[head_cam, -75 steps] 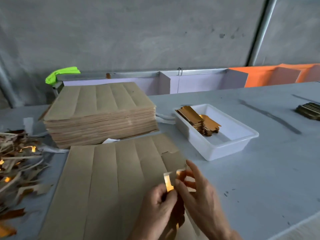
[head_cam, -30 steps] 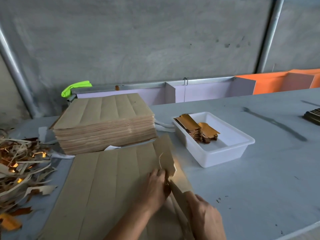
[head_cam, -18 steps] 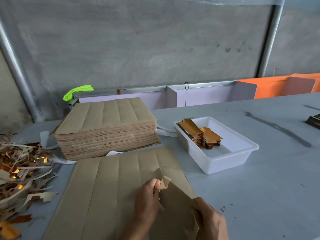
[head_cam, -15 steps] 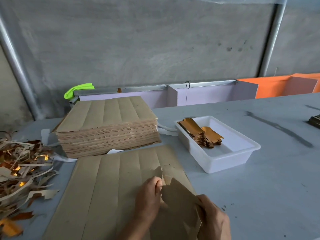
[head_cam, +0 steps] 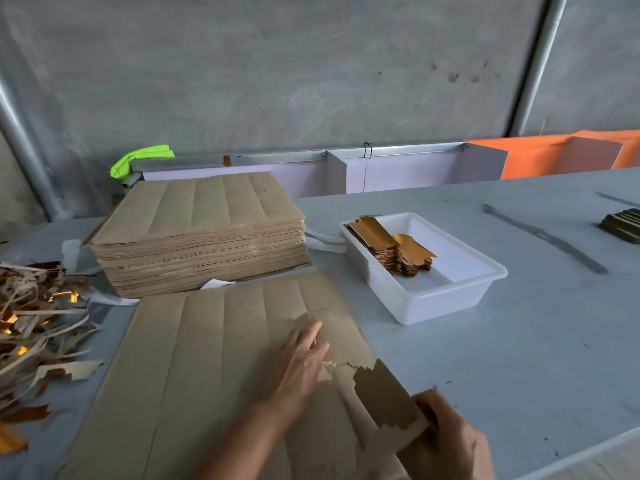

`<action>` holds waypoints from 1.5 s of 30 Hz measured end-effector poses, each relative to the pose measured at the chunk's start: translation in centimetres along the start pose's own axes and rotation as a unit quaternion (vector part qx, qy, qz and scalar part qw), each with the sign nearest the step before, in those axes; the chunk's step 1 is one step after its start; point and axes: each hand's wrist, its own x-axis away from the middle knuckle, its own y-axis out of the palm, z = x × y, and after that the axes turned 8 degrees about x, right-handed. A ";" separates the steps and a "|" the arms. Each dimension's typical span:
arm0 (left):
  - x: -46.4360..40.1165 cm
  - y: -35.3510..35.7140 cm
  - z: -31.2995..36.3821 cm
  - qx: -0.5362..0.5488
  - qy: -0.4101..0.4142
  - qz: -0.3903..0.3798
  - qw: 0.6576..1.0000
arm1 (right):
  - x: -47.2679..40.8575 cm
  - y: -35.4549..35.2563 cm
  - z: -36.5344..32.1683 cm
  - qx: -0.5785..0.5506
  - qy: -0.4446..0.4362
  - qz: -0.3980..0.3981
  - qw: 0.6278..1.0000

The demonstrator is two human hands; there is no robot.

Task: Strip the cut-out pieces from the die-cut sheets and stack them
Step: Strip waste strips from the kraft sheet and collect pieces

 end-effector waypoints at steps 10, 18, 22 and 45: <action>-2.0 -0.9 2.2 -0.053 -0.025 -0.104 0.993 | -1.3 -0.1 0.4 -0.134 0.213 -0.075 0.965; -3.0 1.7 2.2 -0.147 0.029 -0.129 0.980 | -2.7 -0.4 1.1 -0.252 0.259 0.001 0.932; -3.1 2.0 2.2 -0.160 0.040 -0.126 0.978 | -3.4 0.3 1.3 -0.244 0.226 -0.004 0.943; -3.6 -4.0 -2.2 0.441 -0.202 0.254 0.837 | -7.8 2.4 -3.1 -0.154 0.116 -0.074 0.978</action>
